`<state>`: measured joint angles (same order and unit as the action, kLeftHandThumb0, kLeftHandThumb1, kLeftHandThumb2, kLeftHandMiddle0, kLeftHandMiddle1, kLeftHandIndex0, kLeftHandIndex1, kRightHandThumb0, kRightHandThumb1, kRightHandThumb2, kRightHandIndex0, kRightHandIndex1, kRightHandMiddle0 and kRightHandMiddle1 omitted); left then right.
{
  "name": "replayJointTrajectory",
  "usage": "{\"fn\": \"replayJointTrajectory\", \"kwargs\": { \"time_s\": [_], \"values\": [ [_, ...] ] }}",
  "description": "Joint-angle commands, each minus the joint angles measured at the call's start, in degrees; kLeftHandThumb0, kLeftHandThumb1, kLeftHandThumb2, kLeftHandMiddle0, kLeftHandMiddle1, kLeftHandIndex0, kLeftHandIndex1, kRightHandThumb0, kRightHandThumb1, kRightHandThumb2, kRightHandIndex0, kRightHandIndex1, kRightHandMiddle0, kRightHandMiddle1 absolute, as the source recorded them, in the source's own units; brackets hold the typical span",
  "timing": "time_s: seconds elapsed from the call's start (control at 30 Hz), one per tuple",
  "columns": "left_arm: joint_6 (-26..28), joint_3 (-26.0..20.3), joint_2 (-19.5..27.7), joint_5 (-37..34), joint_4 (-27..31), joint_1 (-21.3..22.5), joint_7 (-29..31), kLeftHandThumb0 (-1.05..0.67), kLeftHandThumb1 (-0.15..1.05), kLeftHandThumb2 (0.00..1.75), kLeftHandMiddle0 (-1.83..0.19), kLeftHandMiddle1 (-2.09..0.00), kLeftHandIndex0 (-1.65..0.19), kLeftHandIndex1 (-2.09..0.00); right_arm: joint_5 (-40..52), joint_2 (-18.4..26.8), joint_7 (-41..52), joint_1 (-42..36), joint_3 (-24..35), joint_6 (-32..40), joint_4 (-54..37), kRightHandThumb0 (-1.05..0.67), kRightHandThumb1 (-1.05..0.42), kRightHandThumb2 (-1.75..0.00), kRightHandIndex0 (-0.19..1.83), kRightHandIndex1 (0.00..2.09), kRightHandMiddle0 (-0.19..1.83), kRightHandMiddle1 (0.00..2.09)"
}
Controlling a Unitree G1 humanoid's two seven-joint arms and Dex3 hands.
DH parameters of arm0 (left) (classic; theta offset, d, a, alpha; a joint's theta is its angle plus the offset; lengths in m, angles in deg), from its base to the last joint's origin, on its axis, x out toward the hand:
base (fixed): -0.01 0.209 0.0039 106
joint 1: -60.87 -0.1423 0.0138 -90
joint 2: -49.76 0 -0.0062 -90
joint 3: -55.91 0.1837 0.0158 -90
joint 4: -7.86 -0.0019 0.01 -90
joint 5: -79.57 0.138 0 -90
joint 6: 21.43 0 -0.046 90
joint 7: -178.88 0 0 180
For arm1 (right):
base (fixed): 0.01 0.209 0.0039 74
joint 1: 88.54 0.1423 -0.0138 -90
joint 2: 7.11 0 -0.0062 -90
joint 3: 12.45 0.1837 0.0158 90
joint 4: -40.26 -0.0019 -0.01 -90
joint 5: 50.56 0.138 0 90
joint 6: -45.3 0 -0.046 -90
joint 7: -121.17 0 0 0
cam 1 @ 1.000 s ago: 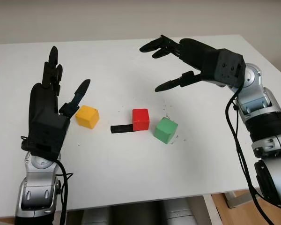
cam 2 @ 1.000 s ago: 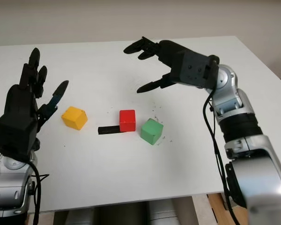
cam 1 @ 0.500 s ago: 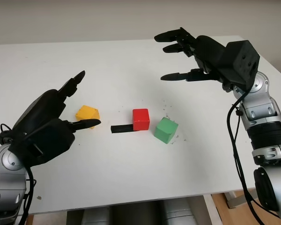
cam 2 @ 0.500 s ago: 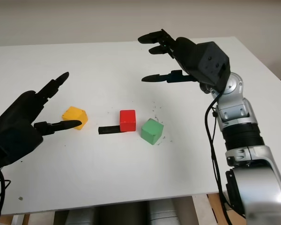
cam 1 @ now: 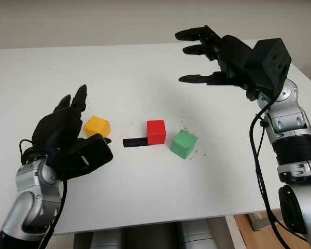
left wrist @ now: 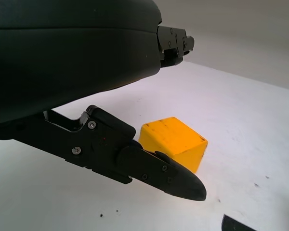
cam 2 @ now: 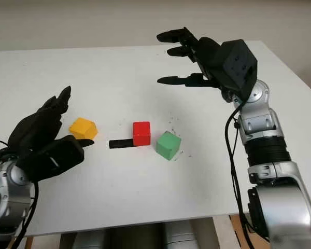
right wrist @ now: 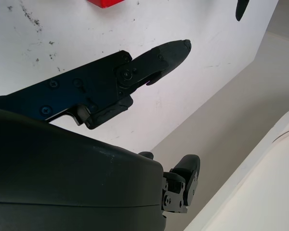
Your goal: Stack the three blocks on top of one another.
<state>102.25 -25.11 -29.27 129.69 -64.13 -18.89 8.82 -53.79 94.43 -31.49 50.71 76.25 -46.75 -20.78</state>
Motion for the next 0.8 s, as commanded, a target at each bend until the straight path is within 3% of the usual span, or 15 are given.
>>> {"fn": "replayJointTrajectory", "kwargs": {
  "time_s": [0.0, 0.1, 0.4, 0.43, 0.47, 0.6, 0.67, 0.77],
  "values": [
    [0.5, 0.8, -1.2, 1.7, -1.0, 1.1, -1.3, -0.72, 0.93, 0.06, 0.01, -0.06, 0.1, -0.04, 0.7, 0.0, 0.3, 0.4, 0.7, 0.3, -1.1, -0.57, -0.88, -0.05, -0.07, 0.81, -0.08, 0.75],
    [0.7, 1.2, -2.5, 3.1, -2.2, 1.3, -2.5, -0.72, 0.94, 0.06, -0.01, -0.07, 0.08, -0.05, 0.7, 0.1, 0.1, 0.4, 0.6, -0.9, -0.7, -0.59, -0.88, -0.05, -0.06, 0.82, -0.07, 0.75],
    [5.1, 2.3, -4.2, 6.4, -2.0, 2.3, 2.9, -0.77, 0.93, 0.05, -0.14, -0.12, 0.02, -0.08, -0.1, 0.3, -0.2, 0.8, 0.3, -1.1, -0.7, -0.59, -0.89, -0.05, -0.05, 0.83, -0.07, 0.78],
    [5.7, 2.2, -4.6, 6.4, -1.7, 2.4, 3.5, -0.77, 0.93, 0.05, -0.13, -0.2, 0.0, -0.08, -0.1, 0.3, -0.2, 0.8, 0.4, -1.2, -0.8, -0.59, -0.89, -0.05, -0.05, 0.83, -0.07, 0.78],
    [6.4, 2.2, -4.9, 6.4, -1.4, 2.5, 4.2, -0.77, 0.92, 0.05, -0.02, -0.47, -0.01, -0.08, -0.1, 0.3, -0.2, 0.8, 0.4, -1.5, -0.7, -0.59, -0.89, -0.05, -0.05, 0.83, -0.07, 0.78],
    [8.6, 3.0, -5.1, 8.0, -1.0, 3.1, 7.4, -0.76, 0.91, 0.05, 0.12, -0.85, -0.07, -0.1, -0.2, 0.2, -0.6, 1.0, 0.4, -1.7, -0.4, -0.59, -0.89, -0.05, -0.05, 0.84, -0.07, 0.79],
    [8.9, 3.5, -4.9, 8.9, -1.1, 3.2, 8.8, -0.77, 0.92, 0.06, 0.01, -0.56, -0.08, -0.09, -0.3, 0.2, -0.8, 1.0, 0.4, -2.0, -0.4, -0.59, -0.89, -0.05, -0.04, 0.84, -0.06, 0.79],
    [8.9, 4.0, -4.8, 10.0, -1.5, 3.2, 9.5, -0.76, 0.92, 0.06, -0.05, -0.54, -0.12, -0.1, -0.4, 0.3, -0.9, 0.9, 0.3, -2.3, -0.5, -0.6, -0.89, -0.05, -0.03, 0.85, -0.06, 0.8]
  ]
}}
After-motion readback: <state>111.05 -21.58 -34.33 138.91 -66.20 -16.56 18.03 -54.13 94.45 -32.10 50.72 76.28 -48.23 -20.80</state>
